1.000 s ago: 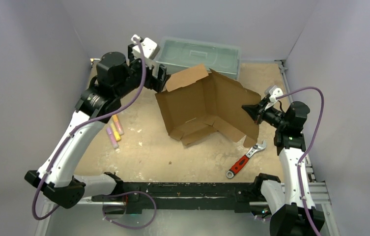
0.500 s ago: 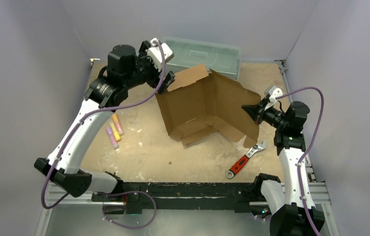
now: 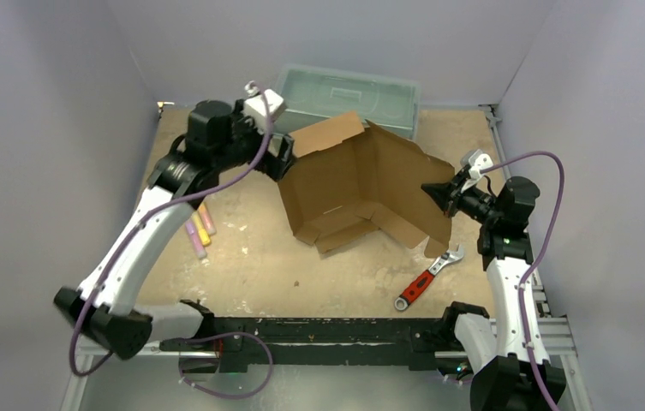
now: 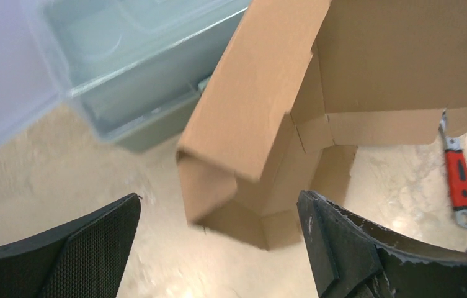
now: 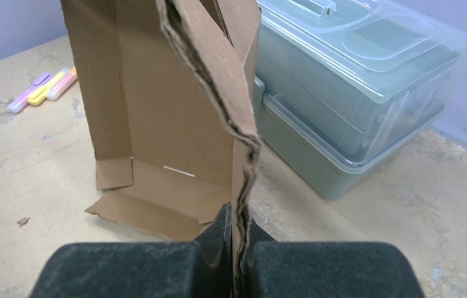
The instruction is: Fold the paper box
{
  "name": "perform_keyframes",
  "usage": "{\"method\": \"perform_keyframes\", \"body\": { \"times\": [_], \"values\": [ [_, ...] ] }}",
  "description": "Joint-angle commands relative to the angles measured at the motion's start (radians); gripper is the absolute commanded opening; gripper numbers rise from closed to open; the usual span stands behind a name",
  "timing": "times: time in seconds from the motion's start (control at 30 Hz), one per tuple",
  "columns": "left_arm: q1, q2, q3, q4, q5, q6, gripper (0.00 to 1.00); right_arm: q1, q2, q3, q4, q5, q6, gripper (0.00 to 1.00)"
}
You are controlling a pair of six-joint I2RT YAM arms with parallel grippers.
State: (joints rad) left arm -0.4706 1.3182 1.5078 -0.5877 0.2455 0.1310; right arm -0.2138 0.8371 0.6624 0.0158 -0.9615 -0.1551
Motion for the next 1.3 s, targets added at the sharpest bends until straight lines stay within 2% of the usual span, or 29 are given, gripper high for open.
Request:
{"method": "perform_keyframes", "body": {
  "times": [0.0, 0.07, 0.1, 0.17, 0.2, 0.27, 0.33, 0.4, 0.57, 0.77, 1.0, 1.27],
  "values": [
    [0.023, -0.243, -0.127, 0.073, -0.116, -0.289, 0.98, 0.007, -0.012, 0.017, 0.024, -0.022, -0.020, 0.00],
    [0.024, -0.296, -0.165, -0.004, -0.189, -0.428, 0.95, 0.008, -0.013, 0.019, 0.024, -0.020, -0.019, 0.00],
    [0.024, -0.326, -0.206, -0.019, -0.212, -0.476, 0.89, 0.007, -0.016, 0.019, 0.023, -0.020, -0.019, 0.00],
    [0.024, -0.415, -0.326, -0.008, -0.291, -0.558, 0.72, 0.007, -0.018, 0.019, 0.023, -0.019, -0.020, 0.00],
    [0.024, -0.459, -0.391, 0.008, -0.330, -0.584, 0.66, 0.007, -0.018, 0.019, 0.022, -0.021, -0.018, 0.00],
    [0.024, -0.520, -0.501, 0.021, -0.419, -0.625, 0.40, 0.007, -0.017, 0.019, 0.022, -0.022, -0.018, 0.00],
    [0.024, -0.536, -0.580, 0.039, -0.437, -0.650, 0.18, 0.007, -0.015, 0.018, 0.023, -0.024, -0.016, 0.00],
    [0.024, -0.511, -0.640, 0.093, -0.384, -0.661, 0.09, 0.007, -0.015, 0.018, 0.024, -0.025, -0.015, 0.00],
    [0.024, -0.412, -0.720, 0.305, -0.252, -0.667, 0.05, 0.007, -0.020, 0.019, 0.021, -0.025, -0.015, 0.00],
    [0.024, -0.270, -0.714, 0.452, -0.132, -0.678, 0.05, 0.007, -0.017, 0.018, 0.022, -0.032, -0.015, 0.00],
    [0.024, -0.153, -0.674, 0.533, -0.074, -0.684, 0.04, 0.007, -0.018, 0.018, 0.023, -0.040, -0.012, 0.00],
    [0.024, -0.155, -0.653, 0.572, -0.020, -0.681, 0.04, 0.007, -0.016, 0.016, 0.026, -0.046, -0.012, 0.00]
  ]
}}
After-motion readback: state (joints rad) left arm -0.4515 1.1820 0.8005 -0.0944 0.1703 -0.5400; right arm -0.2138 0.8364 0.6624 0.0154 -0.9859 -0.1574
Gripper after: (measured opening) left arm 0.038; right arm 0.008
